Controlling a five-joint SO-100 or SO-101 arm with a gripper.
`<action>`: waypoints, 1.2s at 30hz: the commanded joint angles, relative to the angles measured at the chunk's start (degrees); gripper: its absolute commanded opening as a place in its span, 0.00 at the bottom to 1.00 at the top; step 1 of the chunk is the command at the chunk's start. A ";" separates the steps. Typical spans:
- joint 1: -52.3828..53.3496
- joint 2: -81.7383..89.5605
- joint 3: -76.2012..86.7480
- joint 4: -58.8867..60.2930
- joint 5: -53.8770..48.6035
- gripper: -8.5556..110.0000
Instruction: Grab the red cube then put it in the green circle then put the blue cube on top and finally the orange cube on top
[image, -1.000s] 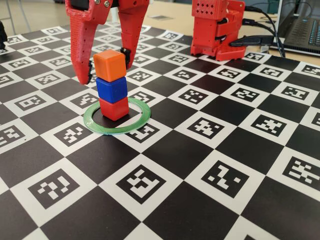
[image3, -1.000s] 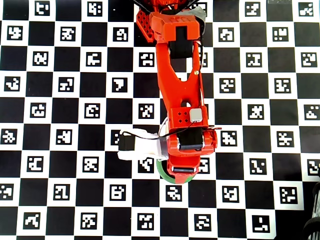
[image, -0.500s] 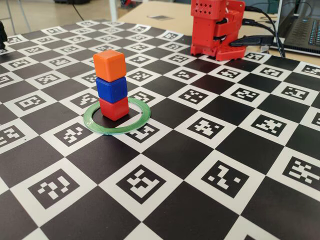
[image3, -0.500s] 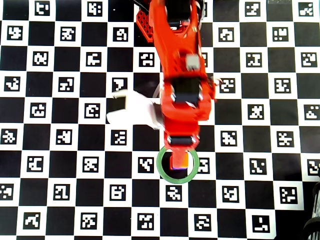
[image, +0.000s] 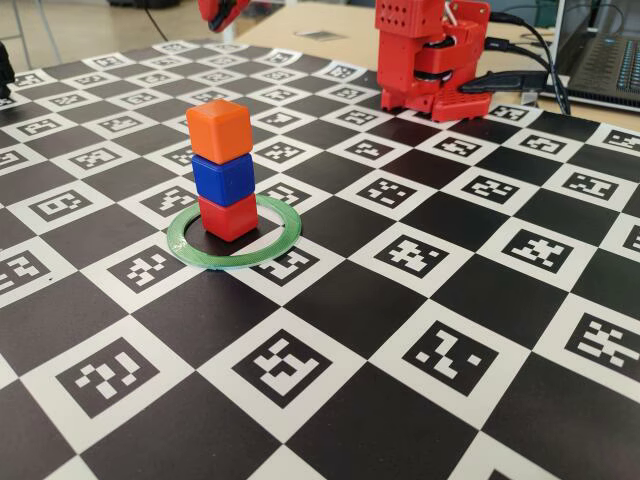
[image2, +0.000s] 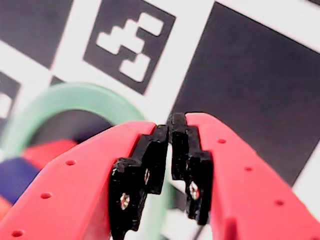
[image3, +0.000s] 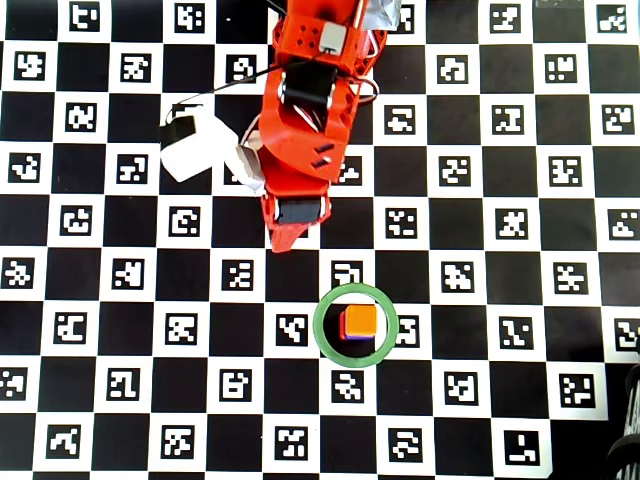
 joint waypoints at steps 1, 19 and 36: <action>-2.90 13.27 13.54 -10.28 -13.71 0.02; -17.67 48.78 38.06 27.77 -29.27 0.02; -18.63 57.04 40.52 34.89 -36.74 0.03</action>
